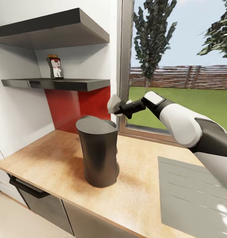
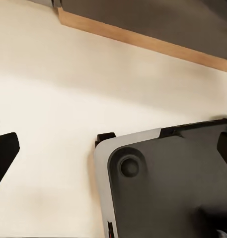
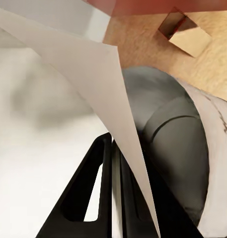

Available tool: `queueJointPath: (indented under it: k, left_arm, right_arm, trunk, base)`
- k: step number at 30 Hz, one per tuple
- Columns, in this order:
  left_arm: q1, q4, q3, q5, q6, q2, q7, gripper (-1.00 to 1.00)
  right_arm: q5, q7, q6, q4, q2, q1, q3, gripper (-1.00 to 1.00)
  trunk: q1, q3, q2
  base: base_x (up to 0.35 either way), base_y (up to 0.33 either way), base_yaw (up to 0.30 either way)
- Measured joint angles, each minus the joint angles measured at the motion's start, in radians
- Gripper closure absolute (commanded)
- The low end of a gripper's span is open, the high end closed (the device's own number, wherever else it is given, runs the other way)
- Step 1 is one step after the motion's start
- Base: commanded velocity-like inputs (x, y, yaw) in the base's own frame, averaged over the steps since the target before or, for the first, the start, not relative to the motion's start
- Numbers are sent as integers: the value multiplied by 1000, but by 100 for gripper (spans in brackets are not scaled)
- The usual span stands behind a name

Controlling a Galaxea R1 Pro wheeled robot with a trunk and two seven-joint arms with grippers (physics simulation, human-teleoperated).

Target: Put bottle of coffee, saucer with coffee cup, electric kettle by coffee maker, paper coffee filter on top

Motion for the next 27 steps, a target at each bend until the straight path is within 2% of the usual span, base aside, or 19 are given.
queueJointPath:
  k: [6, 16, 19, 27]
  left_arm:
    - [0, 0, 0, 0, 0, 0, -1, -100]
    - [0, 0, 0, 0, 0, 0, 0, -100]
    - [0, 1, 0, 1, 0, 2, 1, -100]
    - [1, 2, 0, 1, 0, 0, 1, -100]
  right_arm:
    - [0, 0, 0, -1, -4, 11, 0, 100]
    - [2, -1, 0, 0, -7, 45, 2, 100]
    - [-11, 21, 0, -17, 10, 55, -21, 100]
    - [-33, 77, 1, -23, 8, 27, -77, 100]
  trunk:
    - [0, 0, 0]
    - [0, 0, 0]
    - [0, 0, 0]
    - [0, 0, 0]
  base:
    - [0, 0, 205]
    - [0, 0, 23]
    - [0, 0, 0]
    - [0, 0, 0]
